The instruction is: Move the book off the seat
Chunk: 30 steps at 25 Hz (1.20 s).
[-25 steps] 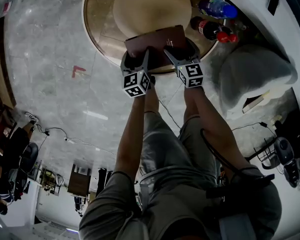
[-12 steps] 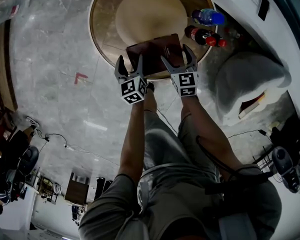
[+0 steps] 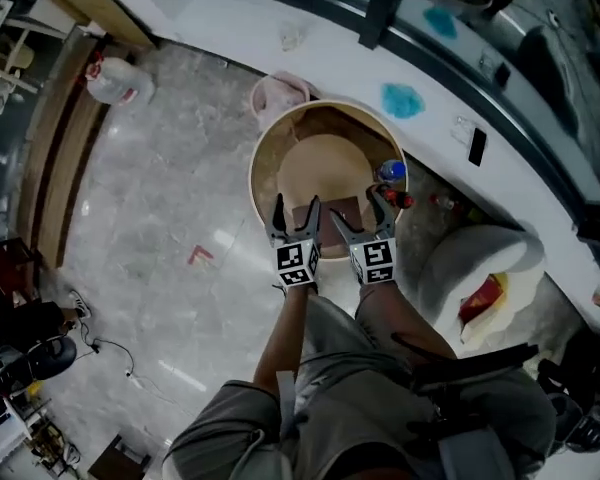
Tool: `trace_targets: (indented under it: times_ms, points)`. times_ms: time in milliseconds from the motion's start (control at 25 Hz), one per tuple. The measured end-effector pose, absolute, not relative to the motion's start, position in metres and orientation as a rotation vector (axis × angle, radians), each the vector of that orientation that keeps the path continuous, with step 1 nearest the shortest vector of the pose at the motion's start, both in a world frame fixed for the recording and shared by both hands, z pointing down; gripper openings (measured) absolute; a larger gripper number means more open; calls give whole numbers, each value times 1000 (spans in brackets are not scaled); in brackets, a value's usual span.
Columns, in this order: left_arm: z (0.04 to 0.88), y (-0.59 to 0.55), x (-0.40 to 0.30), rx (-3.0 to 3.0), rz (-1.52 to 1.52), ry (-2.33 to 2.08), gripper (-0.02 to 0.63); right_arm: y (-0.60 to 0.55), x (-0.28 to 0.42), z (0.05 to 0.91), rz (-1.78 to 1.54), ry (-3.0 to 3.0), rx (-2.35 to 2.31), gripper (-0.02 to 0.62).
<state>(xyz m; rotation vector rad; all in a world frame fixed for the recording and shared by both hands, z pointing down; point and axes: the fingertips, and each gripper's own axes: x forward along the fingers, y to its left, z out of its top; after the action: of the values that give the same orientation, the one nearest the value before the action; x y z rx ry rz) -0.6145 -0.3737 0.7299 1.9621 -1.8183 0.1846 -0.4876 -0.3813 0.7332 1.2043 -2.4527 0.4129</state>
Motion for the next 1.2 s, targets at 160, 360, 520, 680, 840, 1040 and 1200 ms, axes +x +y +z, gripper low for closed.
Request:
trace_targets:
  times_ms: [160,360,520,680,840,1040,1200]
  points:
    - [622,-369,-618,2058,140,-1857,344,-392,-488,628,368,-2523,1230,411]
    - [508,-369,-625,2175,120,-1906,344,-399,-488,528,303,-2606,1214,410]
    - [443,-360,-621,2200,44,-1930,344,-395,-472,477,388,-2605,1239,410]
    - [413,-349,-618,2200,-79,-1907,344,-389,-461,442,366,-2650,1301,410]
    - [395,-364,-611,2223,-85,-1868,344,-397,-464,418,304,-2728,1272,410]
    - [377,-368,-615,2248,-99,-1896,344,-395,-468,405,277,-2705,1259,410]
    - [382,-360,-626,2211,-91,-1902,344,-390,-473,405,272,-2650,1263,410]
